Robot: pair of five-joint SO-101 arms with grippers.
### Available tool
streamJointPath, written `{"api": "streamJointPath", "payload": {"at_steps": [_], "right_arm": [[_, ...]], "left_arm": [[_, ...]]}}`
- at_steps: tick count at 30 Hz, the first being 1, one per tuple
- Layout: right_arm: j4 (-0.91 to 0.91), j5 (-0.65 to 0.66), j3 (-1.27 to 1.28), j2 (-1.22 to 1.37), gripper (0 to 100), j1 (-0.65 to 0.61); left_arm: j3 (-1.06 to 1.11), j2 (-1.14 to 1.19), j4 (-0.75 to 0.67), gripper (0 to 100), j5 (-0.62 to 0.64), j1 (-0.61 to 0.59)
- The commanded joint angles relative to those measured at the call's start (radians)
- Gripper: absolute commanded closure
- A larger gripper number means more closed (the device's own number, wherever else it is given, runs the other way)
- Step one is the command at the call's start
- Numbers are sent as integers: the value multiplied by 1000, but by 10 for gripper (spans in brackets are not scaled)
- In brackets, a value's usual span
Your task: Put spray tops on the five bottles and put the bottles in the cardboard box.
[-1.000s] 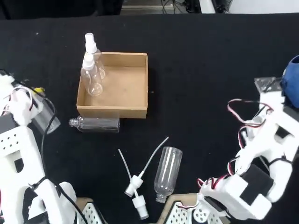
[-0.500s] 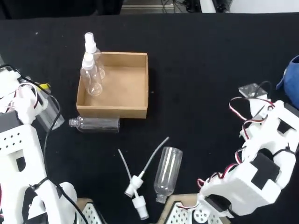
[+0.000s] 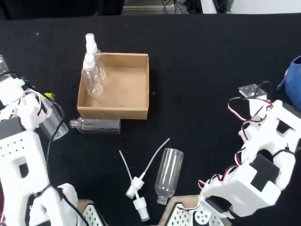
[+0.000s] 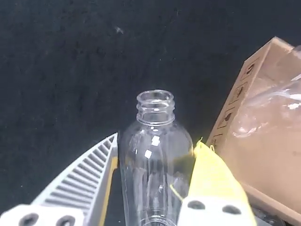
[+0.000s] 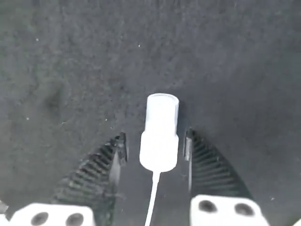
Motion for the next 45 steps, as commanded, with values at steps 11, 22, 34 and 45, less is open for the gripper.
{"api": "streamJointPath", "payload": {"at_steps": [11, 22, 34, 45], "right_arm": [[-37, 57, 16, -41, 822, 83], [-48, 58, 96, -33, 825, 69], [-157, 38, 65, -53, 988, -29], [130, -242, -101, -332, 987, -193]], "left_arm": [[229, -517, -64, 971, -5, 110], [252, -543, -72, 971, -2, 114], [254, -543, -72, 971, 3, 145], [352, -545, -169, 970, -5, 252]]}}
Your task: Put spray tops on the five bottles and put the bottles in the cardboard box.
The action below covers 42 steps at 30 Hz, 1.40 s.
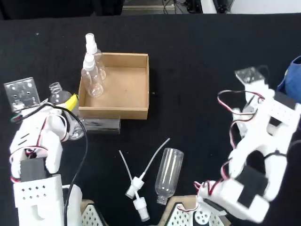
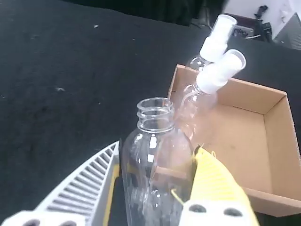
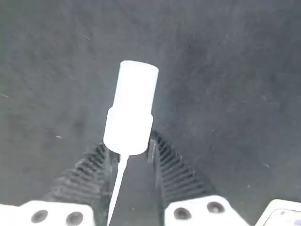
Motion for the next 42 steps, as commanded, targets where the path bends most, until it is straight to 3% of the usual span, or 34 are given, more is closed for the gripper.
{"api": "streamJointPath", "payload": {"at_steps": [1, 10, 14, 18, 22, 29, 37, 42], "right_arm": [[26, -51, -47, -122, 987, -52], [-278, -49, 120, 10, 987, 72], [-290, -14, 163, 85, 985, 110], [-290, -11, 160, 148, 869, 152], [-270, -11, 157, 162, 742, 147], [-98, -77, -22, 173, 741, 75], [-100, -78, 8, 173, 800, -26], [-193, -135, 65, 173, 800, -18]], "left_arm": [[24, -18, -74, 970, -5, 13], [31, -18, -77, 970, -5, 13], [27, -18, -77, 970, -5, 13], [27, -18, -74, 970, -5, 13], [28, -18, -77, 970, -5, 13], [31, -18, -77, 970, -5, 13], [33, -18, -77, 970, -5, 13], [33, -18, -77, 970, -5, 13]]}}
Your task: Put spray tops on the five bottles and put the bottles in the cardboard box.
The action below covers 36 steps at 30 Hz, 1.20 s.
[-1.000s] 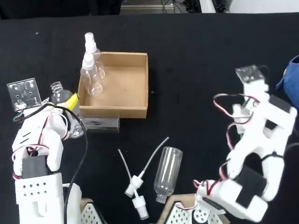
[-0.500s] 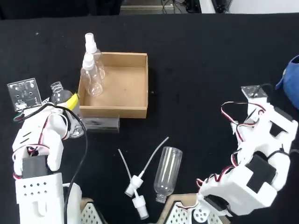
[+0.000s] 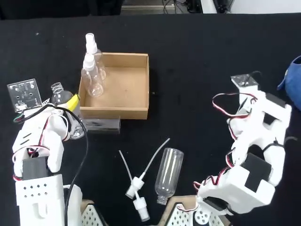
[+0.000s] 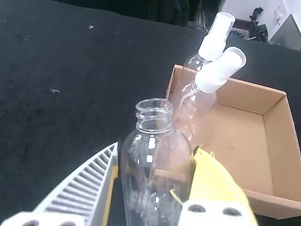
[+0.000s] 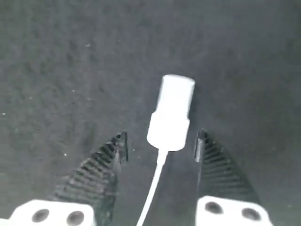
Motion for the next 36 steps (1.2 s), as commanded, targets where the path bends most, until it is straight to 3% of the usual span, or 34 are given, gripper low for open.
{"api": "streamJointPath", "payload": {"at_steps": [1, 6, 15, 20, 30, 36], "right_arm": [[-132, -89, 33, 2, 800, 5], [-242, -181, 97, 2, 804, 18], [-247, -175, 139, 2, 808, 43], [-238, -78, 147, 4, 990, 34], [-11, -52, 7, -110, 988, -3], [206, -204, -222, -341, 988, -144]], "left_arm": [[-10, -18, -23, 970, -5, 8], [-10, -18, -21, 970, -5, 8], [-10, -18, -17, 970, -5, 8], [-10, -18, -17, 970, -5, 8], [-8, -18, -23, 970, -5, 16], [-15, -18, -25, 970, -5, 19]]}}
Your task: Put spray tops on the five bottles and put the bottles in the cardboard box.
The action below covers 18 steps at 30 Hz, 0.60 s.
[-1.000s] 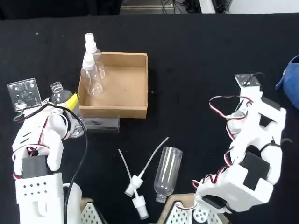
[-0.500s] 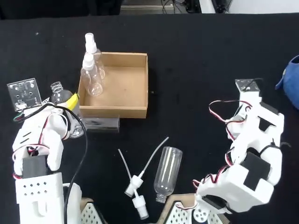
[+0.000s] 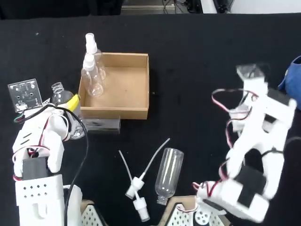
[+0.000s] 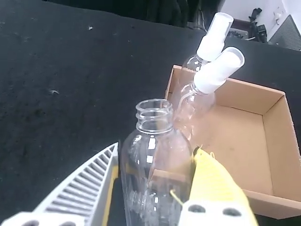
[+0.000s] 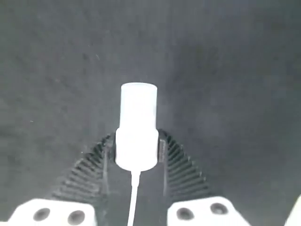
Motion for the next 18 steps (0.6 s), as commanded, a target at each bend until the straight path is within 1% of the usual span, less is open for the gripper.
{"api": "streamJointPath", "payload": {"at_steps": [1, 4, 10, 14, 18], "right_arm": [[123, -129, -203, -229, 988, -141], [130, -273, -262, -315, 988, -261], [126, -528, -371, -410, 987, -512], [104, -640, -492, -455, 987, -644], [2, -709, -544, -487, 987, -741]], "left_arm": [[-16, -18, -25, 970, -5, 15], [-8, -18, -52, 970, -5, 15], [85, -18, -264, 970, -5, 8], [154, -18, -379, 970, -3, 10], [168, -20, -399, 970, 3, 16]]}}
